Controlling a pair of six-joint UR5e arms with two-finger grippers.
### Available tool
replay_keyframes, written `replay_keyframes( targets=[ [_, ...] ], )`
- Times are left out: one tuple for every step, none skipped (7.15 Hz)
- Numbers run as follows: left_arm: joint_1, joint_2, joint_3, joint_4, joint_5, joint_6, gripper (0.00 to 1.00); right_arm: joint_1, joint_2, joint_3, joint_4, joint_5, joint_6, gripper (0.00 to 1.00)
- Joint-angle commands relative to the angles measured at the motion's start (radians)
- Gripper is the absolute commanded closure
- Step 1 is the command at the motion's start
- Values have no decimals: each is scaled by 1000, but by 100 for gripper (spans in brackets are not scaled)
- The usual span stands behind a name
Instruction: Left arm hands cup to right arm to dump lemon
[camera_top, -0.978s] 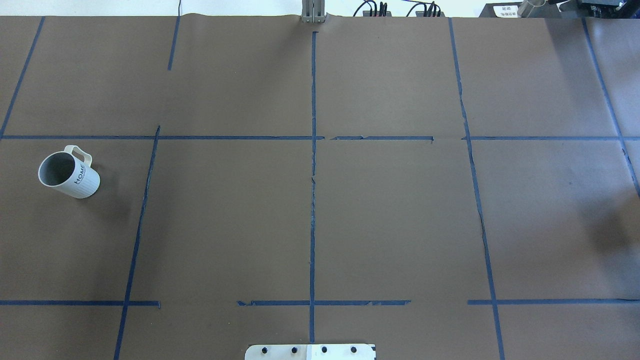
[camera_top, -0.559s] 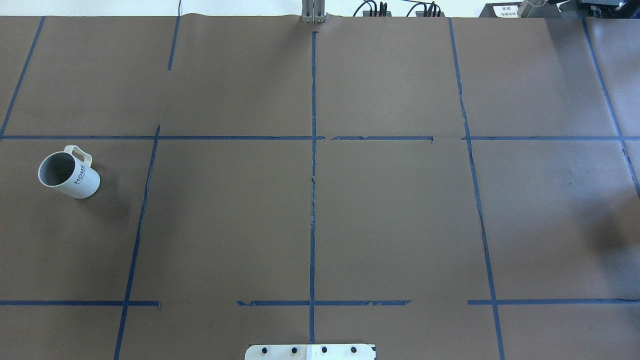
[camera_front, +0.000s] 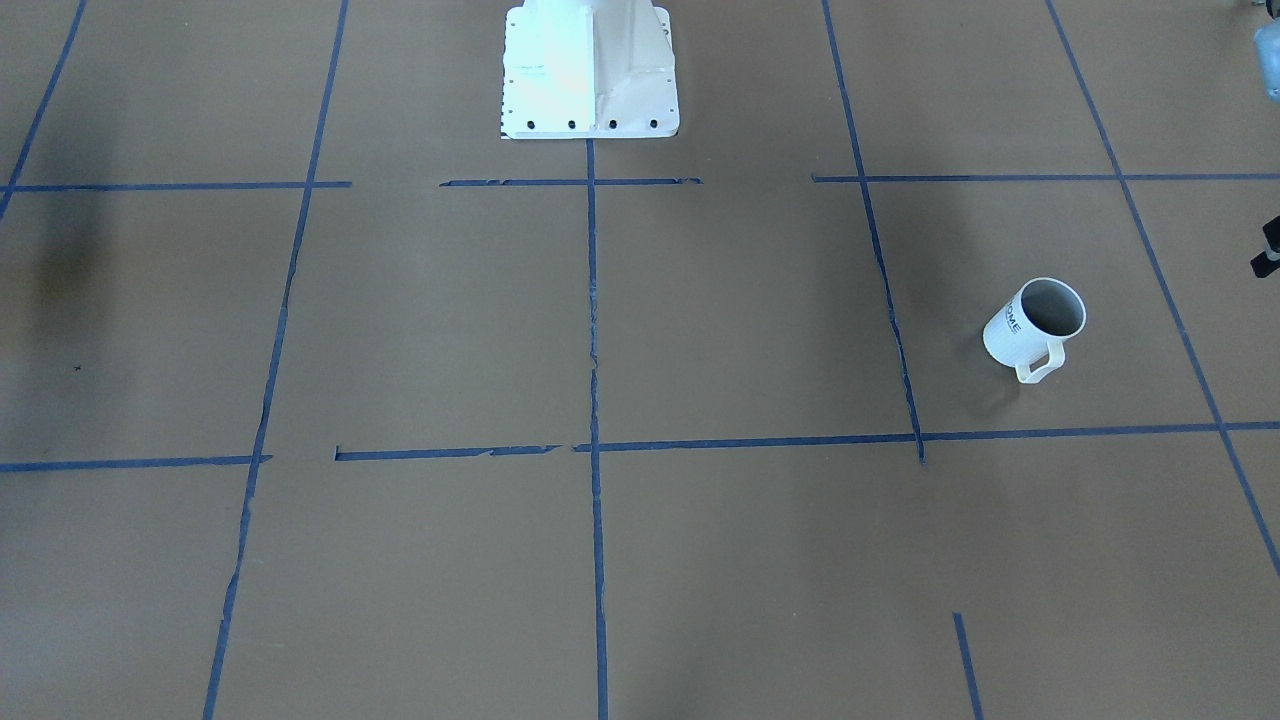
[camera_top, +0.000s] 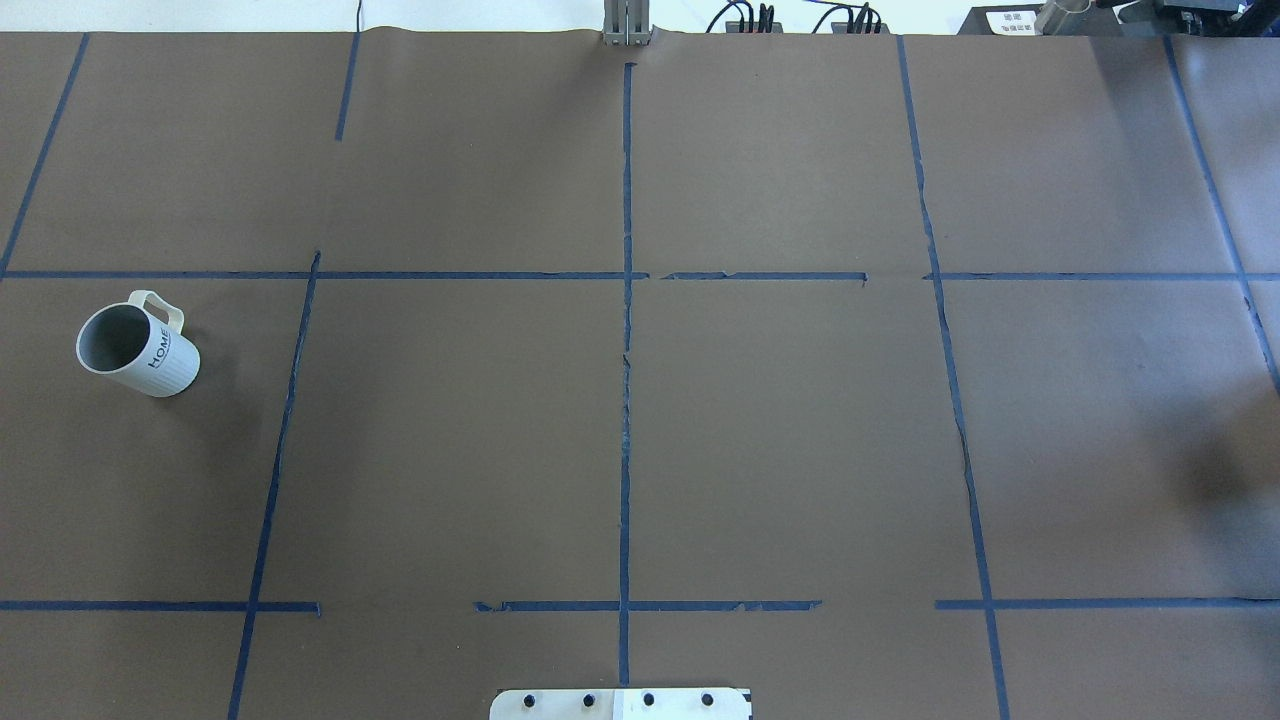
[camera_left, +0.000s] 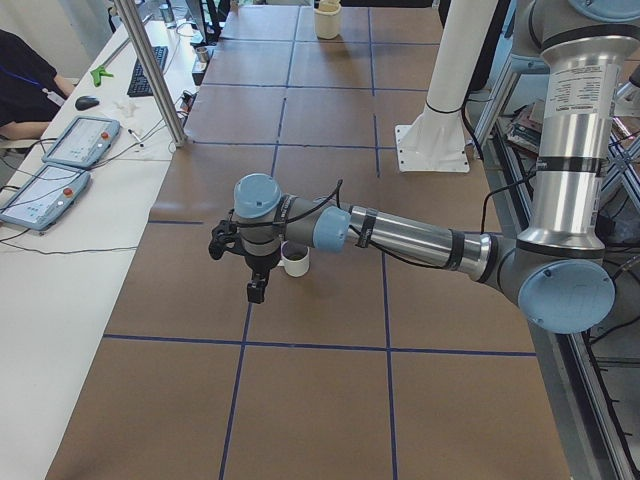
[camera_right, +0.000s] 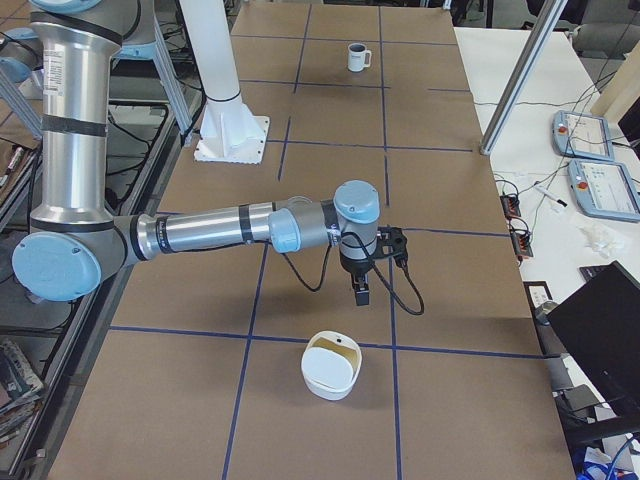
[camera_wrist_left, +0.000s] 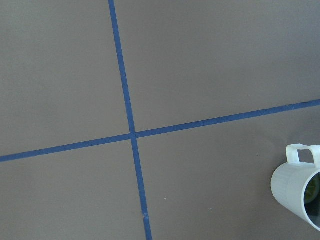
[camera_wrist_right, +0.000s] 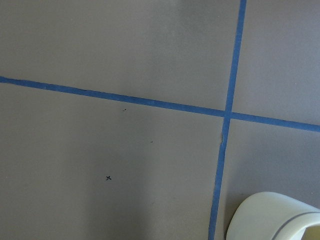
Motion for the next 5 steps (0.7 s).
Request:
replay_keyframes(
  targets=[
    [118, 1, 3, -102, 5, -248, 0, -11, 1, 2, 0, 0, 11, 0],
    [181, 23, 6, -171, 49, -346, 0, -13, 1, 2, 0, 0, 11, 0],
    [224, 40, 8, -250, 95, -435, 0, -13, 1, 2, 0, 0, 11, 0],
    [267, 44, 9, -288, 97, -491, 0, -13, 1, 2, 0, 0, 11, 0],
    [313, 44, 12, -294, 98, -537, 0, -13, 1, 2, 0, 0, 11, 0]
  ],
)
